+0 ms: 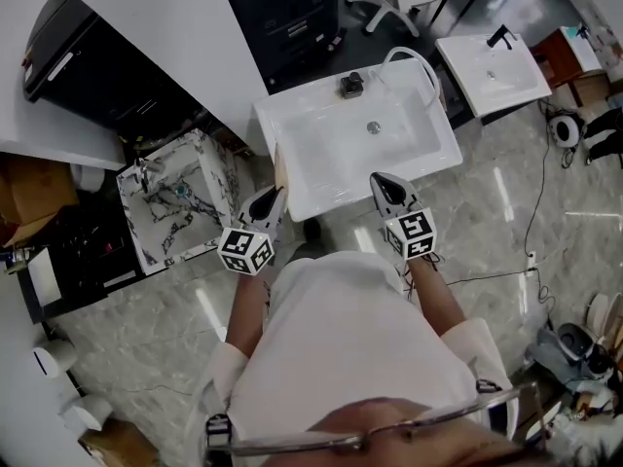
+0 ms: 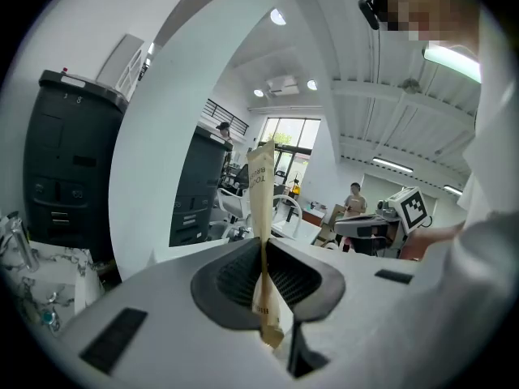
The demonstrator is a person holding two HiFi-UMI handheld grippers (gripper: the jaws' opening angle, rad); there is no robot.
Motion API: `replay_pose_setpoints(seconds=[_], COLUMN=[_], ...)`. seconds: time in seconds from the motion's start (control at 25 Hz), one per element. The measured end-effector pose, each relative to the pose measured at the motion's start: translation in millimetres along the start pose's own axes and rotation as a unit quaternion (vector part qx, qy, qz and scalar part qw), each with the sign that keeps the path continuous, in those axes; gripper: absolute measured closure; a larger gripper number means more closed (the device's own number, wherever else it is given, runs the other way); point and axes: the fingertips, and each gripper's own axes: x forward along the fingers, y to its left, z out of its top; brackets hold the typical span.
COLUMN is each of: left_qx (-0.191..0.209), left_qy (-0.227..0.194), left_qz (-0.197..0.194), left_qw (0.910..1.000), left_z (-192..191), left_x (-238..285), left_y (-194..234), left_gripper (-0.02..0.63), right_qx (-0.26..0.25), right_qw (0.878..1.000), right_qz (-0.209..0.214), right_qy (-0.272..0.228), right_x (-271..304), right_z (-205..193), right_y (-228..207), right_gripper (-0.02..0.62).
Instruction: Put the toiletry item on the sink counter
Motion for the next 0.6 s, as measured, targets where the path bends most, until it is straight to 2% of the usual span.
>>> replay_pose_setpoints(seconds=[0.36,0.6], left_qx=[0.007,0.014], left_qy=[0.028,0.034], left_qz=[-0.04,-0.053], left_qw=[0.9988,0.9979], left_z=[13,20], left_x=[32,46], left_y=[56,75], left_gripper=[0.575,0.575], right_qx=[-0.001,0.003], right_qw=[0.999,0.998], right_qz=[-0.033,-0.04], right_qy=[0.027,0.039], right_x=[47,65], right_z=[12,15], right_y=[-8,-9], right_gripper=[0.589,0.589])
